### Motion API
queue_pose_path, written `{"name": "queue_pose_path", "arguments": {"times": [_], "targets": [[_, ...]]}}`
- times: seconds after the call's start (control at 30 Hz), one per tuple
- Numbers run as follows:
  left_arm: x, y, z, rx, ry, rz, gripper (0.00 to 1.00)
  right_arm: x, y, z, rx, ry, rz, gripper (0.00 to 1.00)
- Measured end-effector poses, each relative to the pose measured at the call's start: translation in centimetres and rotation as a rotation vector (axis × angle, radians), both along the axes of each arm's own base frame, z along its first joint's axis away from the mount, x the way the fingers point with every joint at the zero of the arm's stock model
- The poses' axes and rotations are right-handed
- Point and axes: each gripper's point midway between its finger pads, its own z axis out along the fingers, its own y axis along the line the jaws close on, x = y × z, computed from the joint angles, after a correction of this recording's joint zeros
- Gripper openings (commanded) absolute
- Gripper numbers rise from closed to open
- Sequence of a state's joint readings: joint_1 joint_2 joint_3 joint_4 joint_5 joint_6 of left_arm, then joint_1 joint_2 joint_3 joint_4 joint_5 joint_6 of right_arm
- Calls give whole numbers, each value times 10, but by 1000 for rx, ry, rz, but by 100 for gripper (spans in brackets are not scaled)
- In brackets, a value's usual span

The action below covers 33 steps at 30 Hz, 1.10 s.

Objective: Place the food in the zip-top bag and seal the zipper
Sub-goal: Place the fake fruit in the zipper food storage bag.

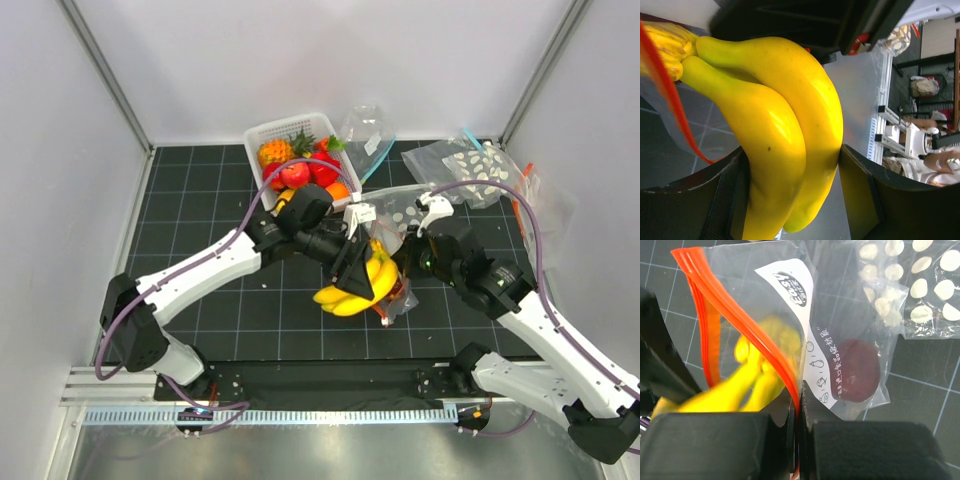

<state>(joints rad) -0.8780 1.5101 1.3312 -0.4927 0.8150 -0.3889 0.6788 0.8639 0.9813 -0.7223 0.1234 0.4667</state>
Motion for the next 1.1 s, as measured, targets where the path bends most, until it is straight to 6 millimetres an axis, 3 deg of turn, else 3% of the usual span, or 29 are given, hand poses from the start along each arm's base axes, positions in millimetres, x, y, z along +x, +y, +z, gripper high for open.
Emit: {"name": "queue_pose_path", "arguments": {"times": [0.2, 0.5, 0.63, 0.77, 1.1], "targets": [[32, 8, -5, 52, 21, 129, 43, -4, -1, -8, -11, 24, 7, 1], [62, 3, -35, 174, 91, 270, 43, -5, 10, -22, 1, 67, 40, 1], [70, 0, -48, 228, 121, 309, 50, -8, 15, -36, -27, 104, 56, 1], [79, 1, -57, 272, 119, 360, 63, -9, 19, -43, -29, 121, 64, 1], [101, 9, -61, 326, 70, 521, 64, -2, 32, -42, 55, 114, 36, 1]]}}
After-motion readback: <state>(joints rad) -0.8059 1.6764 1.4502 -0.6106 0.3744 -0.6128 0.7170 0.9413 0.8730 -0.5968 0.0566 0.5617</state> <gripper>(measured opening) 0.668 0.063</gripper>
